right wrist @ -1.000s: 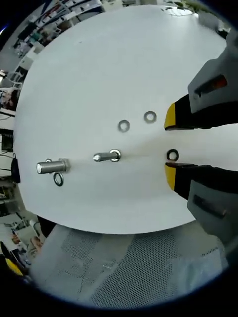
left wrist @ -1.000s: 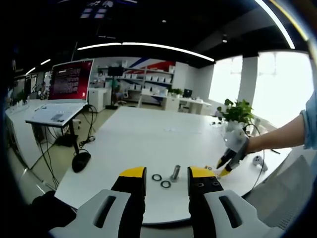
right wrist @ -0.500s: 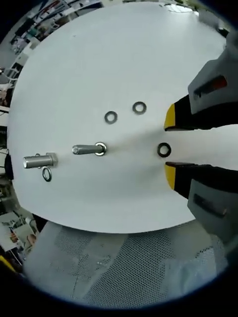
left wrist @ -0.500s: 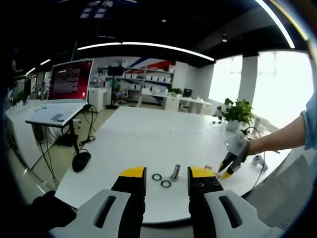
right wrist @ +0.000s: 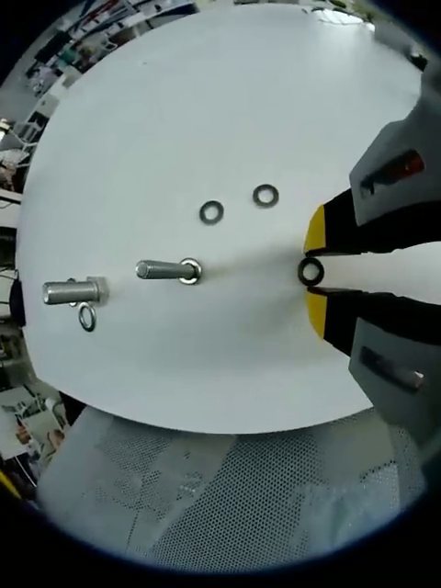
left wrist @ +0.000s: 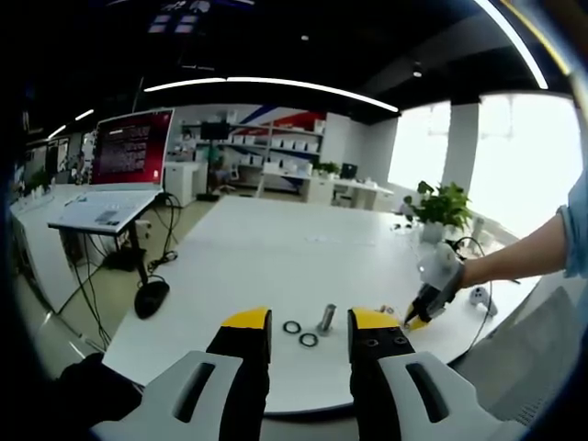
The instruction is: Place the washer onto the threaded stud by aligning its center hole with the stud, sliding it down to the base, and recovering from edge contact or off-axis alignment until the washer reaches the visible bottom stop.
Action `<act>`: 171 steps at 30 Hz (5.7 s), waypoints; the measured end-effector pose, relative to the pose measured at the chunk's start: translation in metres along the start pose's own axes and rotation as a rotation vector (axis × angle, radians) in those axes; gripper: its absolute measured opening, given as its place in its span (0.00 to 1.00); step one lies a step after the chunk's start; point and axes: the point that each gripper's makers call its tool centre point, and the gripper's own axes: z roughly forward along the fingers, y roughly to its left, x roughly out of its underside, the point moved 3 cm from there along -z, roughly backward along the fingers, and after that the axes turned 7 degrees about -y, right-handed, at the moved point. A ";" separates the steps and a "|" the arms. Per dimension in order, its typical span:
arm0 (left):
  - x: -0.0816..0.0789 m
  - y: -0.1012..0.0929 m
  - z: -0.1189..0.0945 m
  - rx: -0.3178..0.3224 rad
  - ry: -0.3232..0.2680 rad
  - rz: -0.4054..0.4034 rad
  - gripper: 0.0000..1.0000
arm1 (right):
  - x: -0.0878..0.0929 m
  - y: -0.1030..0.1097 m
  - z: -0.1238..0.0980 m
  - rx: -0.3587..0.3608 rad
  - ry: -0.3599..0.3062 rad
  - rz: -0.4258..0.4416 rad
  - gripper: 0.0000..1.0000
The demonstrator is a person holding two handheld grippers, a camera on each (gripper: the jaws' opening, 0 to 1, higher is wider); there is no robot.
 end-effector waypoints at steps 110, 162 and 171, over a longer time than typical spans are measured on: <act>0.000 0.001 0.000 -0.015 -0.009 -0.006 0.31 | -0.084 -0.001 0.016 0.005 -0.030 -0.090 0.12; 0.001 0.002 0.000 -0.020 0.005 -0.002 0.30 | -0.026 -0.053 0.006 0.047 0.009 0.018 0.20; 0.001 0.003 0.000 -0.021 0.003 -0.004 0.30 | -0.025 -0.051 0.010 0.023 0.012 0.060 0.19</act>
